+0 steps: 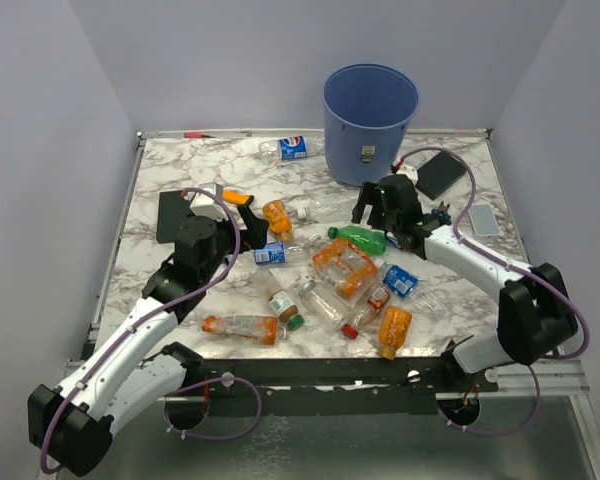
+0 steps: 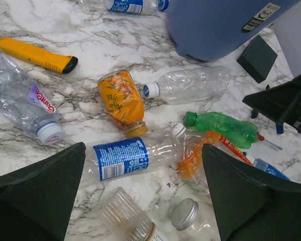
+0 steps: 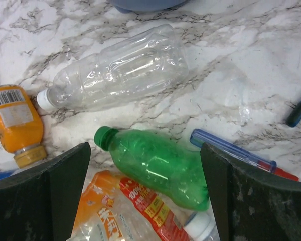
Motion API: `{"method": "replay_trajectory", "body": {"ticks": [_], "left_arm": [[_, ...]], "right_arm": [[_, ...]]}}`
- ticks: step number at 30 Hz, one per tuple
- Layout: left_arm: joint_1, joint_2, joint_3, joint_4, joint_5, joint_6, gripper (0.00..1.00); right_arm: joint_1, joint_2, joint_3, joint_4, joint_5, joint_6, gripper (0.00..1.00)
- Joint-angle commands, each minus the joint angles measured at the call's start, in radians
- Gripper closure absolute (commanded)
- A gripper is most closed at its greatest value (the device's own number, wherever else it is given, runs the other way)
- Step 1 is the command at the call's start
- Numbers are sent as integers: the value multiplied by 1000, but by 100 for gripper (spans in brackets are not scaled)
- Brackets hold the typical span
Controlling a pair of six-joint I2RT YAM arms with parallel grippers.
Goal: Put the plastic bottles in the bin
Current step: Pick up the plastic bottle at the center of the board.
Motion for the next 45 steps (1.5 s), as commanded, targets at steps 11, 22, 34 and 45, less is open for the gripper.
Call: {"method": "replay_trajectory", "body": {"ticks": [11, 22, 34, 45], "left_arm": [[-7, -16, -16, 22, 25, 12, 1], [-7, -8, -17, 27, 34, 11, 1], [-7, 2, -19, 27, 29, 15, 1], [-8, 0, -29, 32, -9, 20, 1]], "right_arm": [[4, 166, -25, 106, -225, -80, 8], [28, 177, -87, 12, -260, -104, 11], [28, 200, -85, 20, -194, -85, 33], [28, -102, -100, 18, -238, -110, 52]]}}
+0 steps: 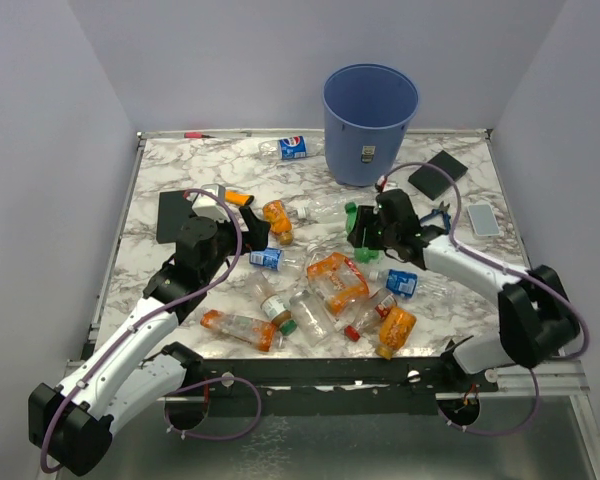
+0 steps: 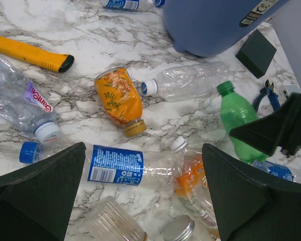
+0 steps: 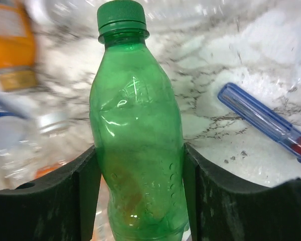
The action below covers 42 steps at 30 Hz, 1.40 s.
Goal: Put the plastic bottles in the bin
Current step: Pick up the plastic bottle at the center of the board.
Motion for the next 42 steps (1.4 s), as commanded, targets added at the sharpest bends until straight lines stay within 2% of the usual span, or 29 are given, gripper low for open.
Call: {"method": "replay_trajectory", "body": {"ticks": [1, 5, 8, 14, 18, 21, 24, 32, 42], "left_arm": [[-4, 2, -17, 20, -35, 1, 1], [-3, 8, -18, 42, -26, -33, 1], [-3, -9, -29, 92, 58, -101, 1], [-4, -5, -82, 395, 438, -257, 1], [-23, 5, -122, 558, 569, -280, 1], [-64, 12, -119, 570, 570, -229, 1], [-122, 36, -112, 602, 533, -198, 1], [-260, 143, -31, 611, 463, -86, 1], [-295, 184, -9, 611, 379, -33, 1]], "right_arm": [[5, -230, -26, 27, -55, -34, 52], [6, -423, -129, 200, -283, -54, 52], [5, -532, -217, 357, -415, -5, 52], [5, -599, -320, 643, -437, 210, 52], [5, -575, -366, 843, -414, 382, 52], [5, -531, -391, 991, -402, 493, 52], [23, -470, -381, 1070, -393, 548, 52], [122, -385, -322, 1066, -274, 551, 50], [147, -353, -316, 1097, -274, 605, 49]]}}
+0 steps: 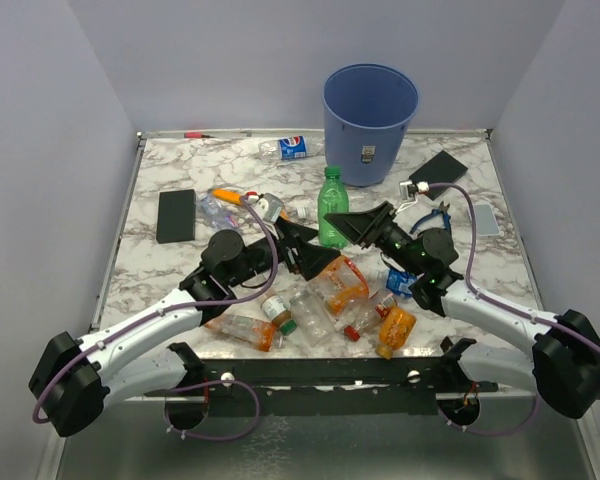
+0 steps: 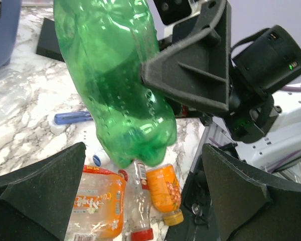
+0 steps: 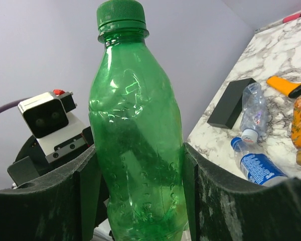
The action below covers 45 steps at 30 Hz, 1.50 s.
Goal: Put the plastic bottles in the bin
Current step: Pick up the plastic bottle at the center of the board.
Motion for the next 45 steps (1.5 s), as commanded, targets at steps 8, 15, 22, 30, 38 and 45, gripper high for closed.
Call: {"method": "replay_trajectory", "body": {"ticks": [8, 15, 22, 30, 38, 45], "left_arm": [[-19, 69, 94, 23, -66, 44, 2], [-22, 84, 88, 14, -58, 42, 25], [-23, 74, 76, 12, -63, 42, 18], [-23, 90, 94, -13, -66, 53, 66], [-22, 41, 107, -133, -80, 165, 100], [-23, -67, 81, -257, -55, 391, 100]], "right_arm": [[37, 47, 25, 96, 17, 57, 49], [42, 36, 19, 99, 25, 55, 48], [42, 27, 19, 95, 23, 46, 48], [44, 26, 29, 71, -10, 34, 42], [44, -98, 200, -509, -29, -196, 0], [43, -203, 357, -883, 16, -378, 0]]}}
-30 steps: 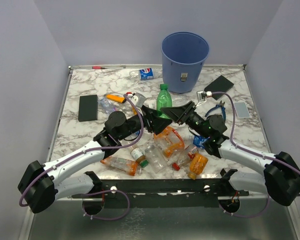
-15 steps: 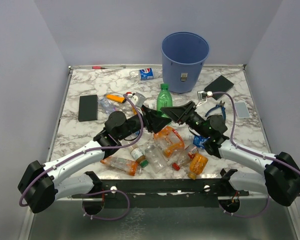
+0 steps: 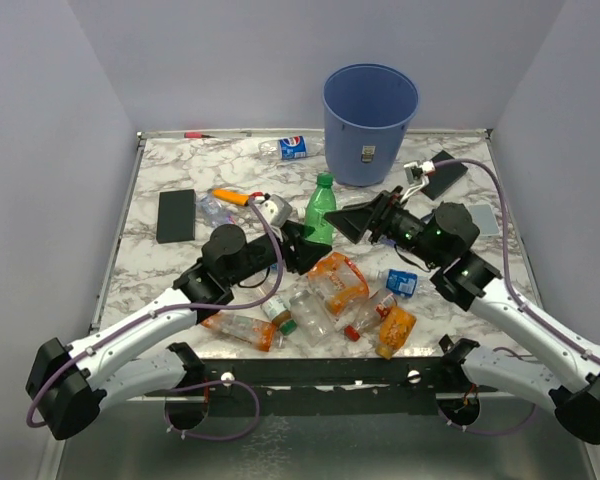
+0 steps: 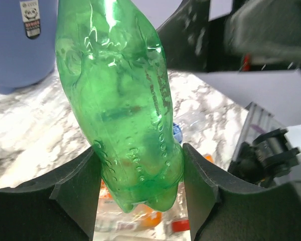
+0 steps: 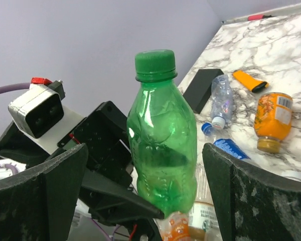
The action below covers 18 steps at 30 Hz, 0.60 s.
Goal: Put the plastic bottles in the bin
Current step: Pick up the plastic bottle at the center of the board.
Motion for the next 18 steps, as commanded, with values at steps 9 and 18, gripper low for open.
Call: {"method": "replay_trajectory", "body": {"ticks": [9, 18], "left_arm": [[-7, -202, -147, -56, -96, 333, 100], [-8, -235, -173, -46, -108, 340, 100]], "right_arm": [[7, 26, 344, -556, 86, -227, 9], [6, 158, 420, -510, -19, -168, 18]]}}
